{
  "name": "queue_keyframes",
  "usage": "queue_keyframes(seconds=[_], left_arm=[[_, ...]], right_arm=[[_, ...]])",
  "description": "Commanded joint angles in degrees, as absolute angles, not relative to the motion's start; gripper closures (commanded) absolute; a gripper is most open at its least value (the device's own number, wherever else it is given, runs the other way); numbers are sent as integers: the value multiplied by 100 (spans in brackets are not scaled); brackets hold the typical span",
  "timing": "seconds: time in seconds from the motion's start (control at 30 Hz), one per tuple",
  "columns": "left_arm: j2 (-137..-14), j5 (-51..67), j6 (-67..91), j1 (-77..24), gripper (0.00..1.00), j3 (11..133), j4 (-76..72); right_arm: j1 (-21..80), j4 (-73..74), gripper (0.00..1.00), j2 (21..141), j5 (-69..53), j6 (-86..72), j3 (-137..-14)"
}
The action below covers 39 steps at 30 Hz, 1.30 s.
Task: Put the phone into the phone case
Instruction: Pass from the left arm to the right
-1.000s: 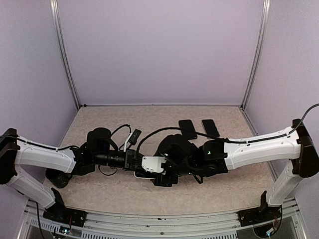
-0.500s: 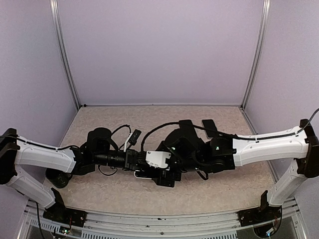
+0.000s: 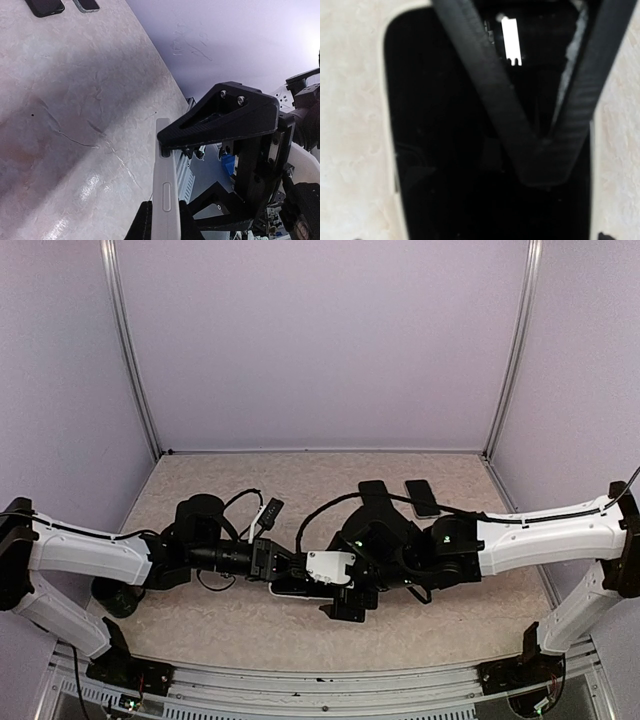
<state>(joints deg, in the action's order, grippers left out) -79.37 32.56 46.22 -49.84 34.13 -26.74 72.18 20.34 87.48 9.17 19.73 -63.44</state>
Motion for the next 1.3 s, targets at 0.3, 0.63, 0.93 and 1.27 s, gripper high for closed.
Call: queue_keyframes(seconds=[0.3, 0.63, 0.93, 1.27], left_arm=[[-7733, 3314, 4555, -4957, 100, 3648, -2892], [-7776, 3296, 4570, -4931, 100, 3605, -2898], [-7813, 3273, 4622, -4865, 100, 3553, -2940], [-7621, 3243, 4734, -4738, 53, 3382, -3075]], right_arm=[[7102, 1994, 1, 9008, 1315, 1955, -6462], [7125, 1830, 15, 9027, 1043, 2075, -6496], [7241, 1780, 34, 9176, 1313, 2202, -6503], [7247, 1628, 39, 8966, 1326, 2069, -6408]])
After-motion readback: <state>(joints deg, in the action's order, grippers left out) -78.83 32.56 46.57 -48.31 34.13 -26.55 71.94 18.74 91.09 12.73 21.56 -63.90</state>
